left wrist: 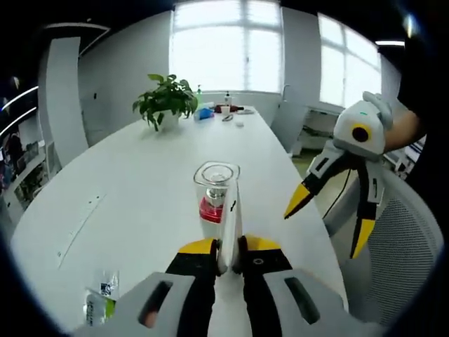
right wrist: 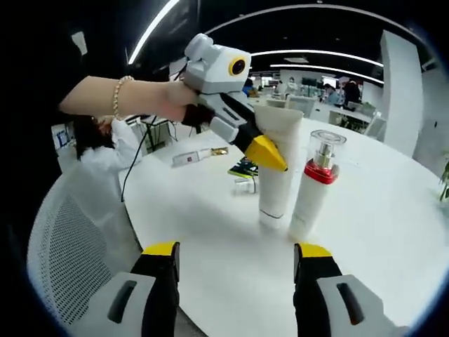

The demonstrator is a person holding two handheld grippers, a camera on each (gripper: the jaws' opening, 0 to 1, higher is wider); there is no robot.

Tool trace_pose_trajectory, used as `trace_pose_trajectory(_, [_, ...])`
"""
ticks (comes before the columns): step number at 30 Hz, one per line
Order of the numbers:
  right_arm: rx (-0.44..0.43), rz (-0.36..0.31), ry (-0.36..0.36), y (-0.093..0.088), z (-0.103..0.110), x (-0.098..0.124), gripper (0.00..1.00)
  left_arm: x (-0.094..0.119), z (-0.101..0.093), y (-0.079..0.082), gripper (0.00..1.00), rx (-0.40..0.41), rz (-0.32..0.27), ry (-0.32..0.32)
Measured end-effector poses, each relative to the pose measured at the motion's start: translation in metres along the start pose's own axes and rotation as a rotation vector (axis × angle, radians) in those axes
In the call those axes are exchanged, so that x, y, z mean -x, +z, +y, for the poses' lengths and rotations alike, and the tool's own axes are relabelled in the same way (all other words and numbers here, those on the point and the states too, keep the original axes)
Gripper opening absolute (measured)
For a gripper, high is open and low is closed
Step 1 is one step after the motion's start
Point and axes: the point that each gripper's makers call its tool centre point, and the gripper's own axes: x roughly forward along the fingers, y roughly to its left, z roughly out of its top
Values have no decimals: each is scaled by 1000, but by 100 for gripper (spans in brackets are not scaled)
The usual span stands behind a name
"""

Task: Arrange the skincare products in the storage area until every visible bottle or jar stands upright without overlapping.

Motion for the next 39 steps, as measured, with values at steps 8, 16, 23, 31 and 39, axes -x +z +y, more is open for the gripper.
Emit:
trace_pose_trajectory(8, [-16, -18, -10, 2, -2, 1, 80, -3, -1, 4, 9, -1, -19, -21])
trace_pose_trajectory(16, [-18, -8, -42, -2, -8, 1, 90, -4, 7, 5, 9, 0, -32, -42])
trace_pose_trajectory(23, [-29, -22, -73, -2, -15, 2, 99, -4, 4, 6, 9, 19, -44, -61])
trace_pose_trajectory(31, [-31, -23, -108, -3, -23, 4, 99, -5, 6, 10, 13, 36, -60, -58])
trace_pose_trajectory(39, [-9, -2, -107, -5, -20, 3, 99, -3, 1, 10, 15, 35, -57, -65])
